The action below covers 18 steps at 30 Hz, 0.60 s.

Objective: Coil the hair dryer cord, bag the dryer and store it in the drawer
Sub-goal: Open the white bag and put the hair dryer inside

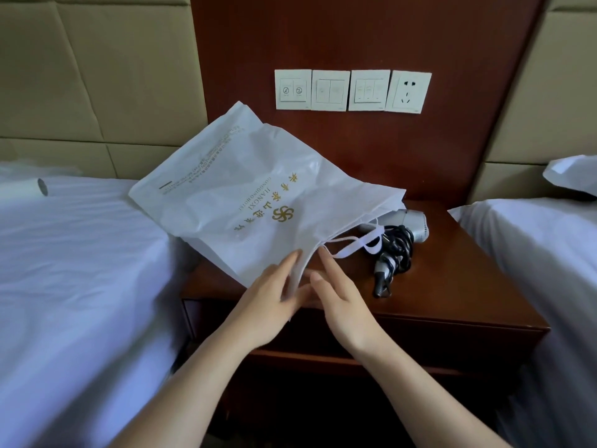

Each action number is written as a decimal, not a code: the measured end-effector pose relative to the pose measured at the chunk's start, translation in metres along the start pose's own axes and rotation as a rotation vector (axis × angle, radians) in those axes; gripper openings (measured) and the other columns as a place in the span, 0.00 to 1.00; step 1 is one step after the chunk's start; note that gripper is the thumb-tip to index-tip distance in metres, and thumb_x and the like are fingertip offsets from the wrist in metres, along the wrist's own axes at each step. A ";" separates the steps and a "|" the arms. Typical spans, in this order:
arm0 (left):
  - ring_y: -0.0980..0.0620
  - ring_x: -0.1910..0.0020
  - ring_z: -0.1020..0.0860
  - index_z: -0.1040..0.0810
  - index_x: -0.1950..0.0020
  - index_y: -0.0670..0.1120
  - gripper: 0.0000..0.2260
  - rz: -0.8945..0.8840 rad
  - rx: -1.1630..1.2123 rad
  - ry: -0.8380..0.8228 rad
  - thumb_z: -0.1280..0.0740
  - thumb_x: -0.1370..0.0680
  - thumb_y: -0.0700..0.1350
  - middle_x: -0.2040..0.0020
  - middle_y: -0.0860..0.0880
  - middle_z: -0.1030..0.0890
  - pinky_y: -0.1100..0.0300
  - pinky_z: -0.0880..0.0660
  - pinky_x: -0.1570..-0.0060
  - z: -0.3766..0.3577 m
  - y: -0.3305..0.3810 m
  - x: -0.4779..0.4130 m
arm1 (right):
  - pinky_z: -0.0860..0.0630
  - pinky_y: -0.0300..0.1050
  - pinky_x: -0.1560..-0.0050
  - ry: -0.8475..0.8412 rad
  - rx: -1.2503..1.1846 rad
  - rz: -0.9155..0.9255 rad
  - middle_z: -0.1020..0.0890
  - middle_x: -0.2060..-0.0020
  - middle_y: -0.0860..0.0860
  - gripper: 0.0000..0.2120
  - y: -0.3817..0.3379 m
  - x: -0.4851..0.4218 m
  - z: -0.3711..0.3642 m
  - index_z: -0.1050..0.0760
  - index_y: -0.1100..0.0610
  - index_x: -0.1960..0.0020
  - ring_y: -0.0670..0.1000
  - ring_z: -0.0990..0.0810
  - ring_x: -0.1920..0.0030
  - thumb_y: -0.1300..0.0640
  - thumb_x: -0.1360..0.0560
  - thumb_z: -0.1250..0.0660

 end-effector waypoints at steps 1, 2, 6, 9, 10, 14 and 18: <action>0.62 0.56 0.23 0.38 0.28 0.60 0.22 -0.005 0.060 0.020 0.39 0.22 0.54 0.49 0.57 0.22 0.66 0.26 0.51 0.002 0.000 -0.001 | 0.23 0.51 0.42 -0.007 0.000 0.009 0.16 0.52 0.49 0.25 0.000 -0.001 0.000 0.45 0.46 0.25 0.51 0.19 0.45 0.57 0.21 0.46; 0.66 0.57 0.23 0.33 0.30 0.60 0.19 -0.005 0.114 0.055 0.39 0.22 0.52 0.53 0.60 0.21 0.71 0.28 0.53 0.006 0.001 -0.002 | 0.22 0.50 0.43 -0.013 0.003 0.018 0.16 0.51 0.50 0.24 -0.002 -0.002 0.000 0.43 0.45 0.25 0.50 0.19 0.47 0.57 0.20 0.47; 0.61 0.71 0.29 0.20 0.58 0.50 0.13 0.044 0.075 0.122 0.42 0.20 0.48 0.69 0.56 0.25 0.68 0.34 0.68 0.012 -0.001 -0.003 | 0.22 0.52 0.45 0.015 0.105 0.044 0.17 0.54 0.45 0.19 -0.006 -0.003 0.004 0.34 0.39 0.35 0.45 0.18 0.54 0.59 0.20 0.45; 0.58 0.76 0.40 0.34 0.71 0.47 0.19 0.107 0.117 0.064 0.43 0.19 0.47 0.78 0.56 0.38 0.65 0.43 0.73 0.004 -0.004 0.000 | 0.22 0.52 0.49 0.110 0.236 0.117 0.20 0.55 0.47 0.18 -0.013 0.001 0.010 0.34 0.47 0.34 0.47 0.19 0.59 0.59 0.22 0.42; 0.58 0.75 0.41 0.37 0.71 0.46 0.19 0.122 0.152 0.042 0.43 0.19 0.47 0.77 0.56 0.40 0.64 0.44 0.72 0.002 -0.005 0.001 | 0.22 0.49 0.51 0.131 0.264 0.134 0.21 0.54 0.45 0.19 -0.015 0.002 0.013 0.36 0.48 0.33 0.47 0.20 0.60 0.59 0.22 0.41; 0.57 0.75 0.44 0.42 0.69 0.46 0.19 0.161 0.265 -0.026 0.43 0.19 0.47 0.76 0.57 0.44 0.63 0.45 0.72 -0.001 -0.006 0.006 | 0.26 0.46 0.57 0.109 0.455 0.121 0.24 0.62 0.44 0.20 -0.016 0.002 0.018 0.38 0.45 0.32 0.45 0.25 0.66 0.55 0.22 0.42; 0.57 0.80 0.43 0.45 0.71 0.47 0.21 0.145 0.172 -0.004 0.44 0.19 0.45 0.82 0.54 0.43 0.67 0.45 0.77 0.003 0.000 0.010 | 0.25 0.50 0.58 0.044 0.644 0.136 0.24 0.67 0.45 0.23 -0.018 0.005 0.013 0.44 0.39 0.29 0.47 0.24 0.66 0.49 0.22 0.43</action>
Point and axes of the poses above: each hand's wrist, its own x-axis away from the middle knuckle, its own z-axis out of the back of the hand, y = z × x, the point moved 6 cm from there along -x, towards the middle knuckle
